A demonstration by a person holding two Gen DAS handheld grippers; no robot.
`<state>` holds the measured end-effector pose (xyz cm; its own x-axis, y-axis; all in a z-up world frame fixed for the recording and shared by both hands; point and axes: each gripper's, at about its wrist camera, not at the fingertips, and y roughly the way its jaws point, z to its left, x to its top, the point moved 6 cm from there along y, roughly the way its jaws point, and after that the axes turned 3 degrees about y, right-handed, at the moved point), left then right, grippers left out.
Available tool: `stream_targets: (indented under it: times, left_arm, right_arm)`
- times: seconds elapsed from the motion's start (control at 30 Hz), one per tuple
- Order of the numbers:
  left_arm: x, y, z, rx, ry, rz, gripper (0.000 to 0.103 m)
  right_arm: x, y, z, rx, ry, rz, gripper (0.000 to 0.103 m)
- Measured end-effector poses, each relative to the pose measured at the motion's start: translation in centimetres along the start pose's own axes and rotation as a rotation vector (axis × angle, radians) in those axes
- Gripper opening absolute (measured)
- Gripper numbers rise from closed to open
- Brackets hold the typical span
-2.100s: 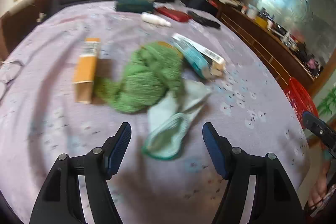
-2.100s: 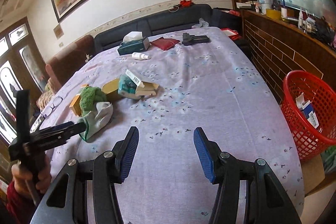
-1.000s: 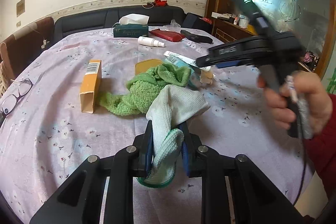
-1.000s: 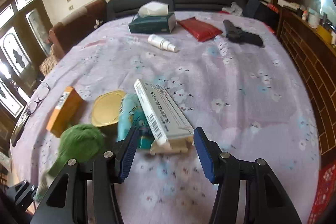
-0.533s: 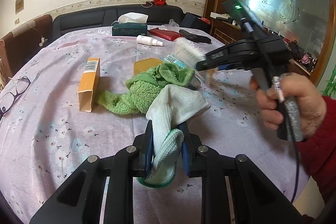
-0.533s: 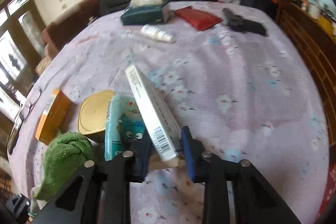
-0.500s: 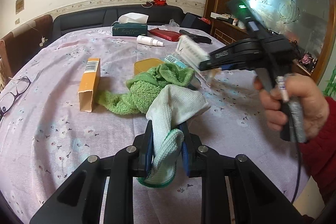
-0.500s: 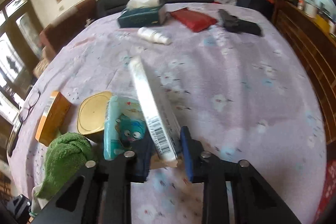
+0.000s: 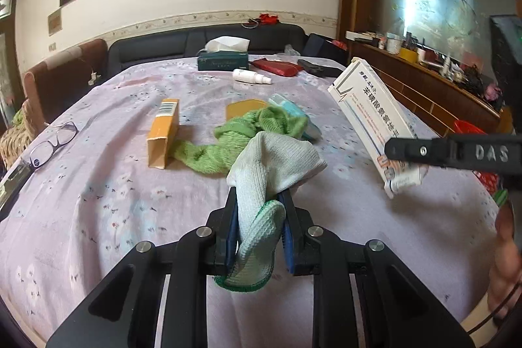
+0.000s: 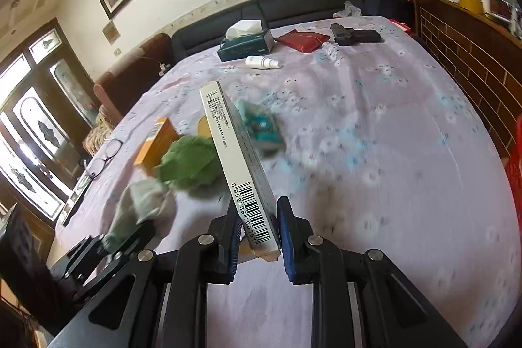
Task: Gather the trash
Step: 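Lift the white sock with the left tool while the right tool lifts the toothpaste box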
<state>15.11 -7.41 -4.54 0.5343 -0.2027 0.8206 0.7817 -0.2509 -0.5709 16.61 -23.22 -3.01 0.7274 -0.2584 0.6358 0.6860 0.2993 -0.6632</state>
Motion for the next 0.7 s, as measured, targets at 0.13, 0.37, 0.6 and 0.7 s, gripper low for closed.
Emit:
stream_targets:
  times: [0.13,0.37,0.6,0.7]
  left_arm:
    - [0.0,-1.0,-0.3,0.018,0.010,-0.010,0.021]
    - [-0.7,-1.8,-0.4,0.043,-0.007,0.009,0.021]
    - [-1.0,-3.2,0.3,0.111,-0.040,0.012,0.021]
    - [-1.2,-3.7,0.3,0.136,-0.045,0.007,0.021]
  right_arm:
    - [-2.2,-1.4,0.0,0.005,0.023,-0.014,0.023]
    - [-4.3,-2.2,-0.3,0.003,0.039,-0.008,0.023]
    - [-5.2,-3.9,0.3,0.007,0.040,-0.035,0.023]
    - [-5.5,-5.1,0.6,0.006,0.034,-0.057,0.023]
